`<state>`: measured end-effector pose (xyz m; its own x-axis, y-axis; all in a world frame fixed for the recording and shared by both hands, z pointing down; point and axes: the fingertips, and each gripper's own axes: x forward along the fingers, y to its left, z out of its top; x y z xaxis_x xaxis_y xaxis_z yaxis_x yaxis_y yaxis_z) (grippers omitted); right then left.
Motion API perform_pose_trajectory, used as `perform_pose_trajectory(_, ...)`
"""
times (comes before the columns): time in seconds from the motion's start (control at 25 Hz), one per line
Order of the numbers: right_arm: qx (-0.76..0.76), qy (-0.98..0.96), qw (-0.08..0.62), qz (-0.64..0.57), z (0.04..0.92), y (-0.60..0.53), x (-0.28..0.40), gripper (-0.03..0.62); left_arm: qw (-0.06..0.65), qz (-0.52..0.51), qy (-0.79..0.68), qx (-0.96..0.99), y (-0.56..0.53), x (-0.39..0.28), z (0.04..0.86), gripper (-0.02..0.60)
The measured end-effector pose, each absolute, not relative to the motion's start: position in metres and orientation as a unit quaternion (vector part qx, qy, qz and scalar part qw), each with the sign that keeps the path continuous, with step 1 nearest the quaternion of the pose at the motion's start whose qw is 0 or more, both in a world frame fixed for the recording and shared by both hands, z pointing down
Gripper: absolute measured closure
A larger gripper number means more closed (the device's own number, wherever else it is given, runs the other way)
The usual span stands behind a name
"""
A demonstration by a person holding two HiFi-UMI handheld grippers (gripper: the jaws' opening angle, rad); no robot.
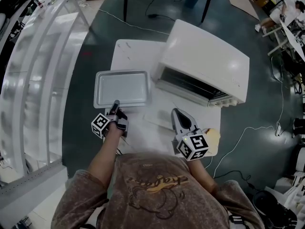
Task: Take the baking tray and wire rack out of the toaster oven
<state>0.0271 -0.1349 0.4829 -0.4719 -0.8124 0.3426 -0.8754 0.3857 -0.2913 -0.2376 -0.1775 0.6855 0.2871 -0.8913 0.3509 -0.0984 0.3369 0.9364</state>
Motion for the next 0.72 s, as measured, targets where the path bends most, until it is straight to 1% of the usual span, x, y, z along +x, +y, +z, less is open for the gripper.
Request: perform_pose_trajectory(0.72,0.514,-0.824,0.073,0.227,0.489,-0.130,0.036,0.600,0.703,-0.304,-0.500,0.405,-0.172,-0.225,0.715,0.531)
